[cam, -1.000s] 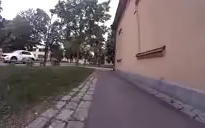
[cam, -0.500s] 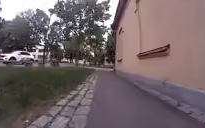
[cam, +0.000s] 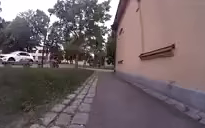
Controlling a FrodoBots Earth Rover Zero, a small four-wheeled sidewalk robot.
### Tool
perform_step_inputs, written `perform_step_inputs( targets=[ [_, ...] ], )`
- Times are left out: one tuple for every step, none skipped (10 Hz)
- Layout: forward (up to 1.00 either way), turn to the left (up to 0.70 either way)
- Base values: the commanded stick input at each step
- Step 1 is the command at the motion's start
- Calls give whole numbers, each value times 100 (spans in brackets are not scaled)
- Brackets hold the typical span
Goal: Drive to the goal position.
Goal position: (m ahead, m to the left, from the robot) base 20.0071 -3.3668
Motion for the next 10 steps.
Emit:
perform_step_inputs(
  targets=[
    [45, 0],
    [45, 0],
    [45, 0],
    [45, 0],
    [45, 0],
    [45, 0],
    [45, 0],
    [45, 0],
    [45, 0],
    [45, 0]
  ],
)
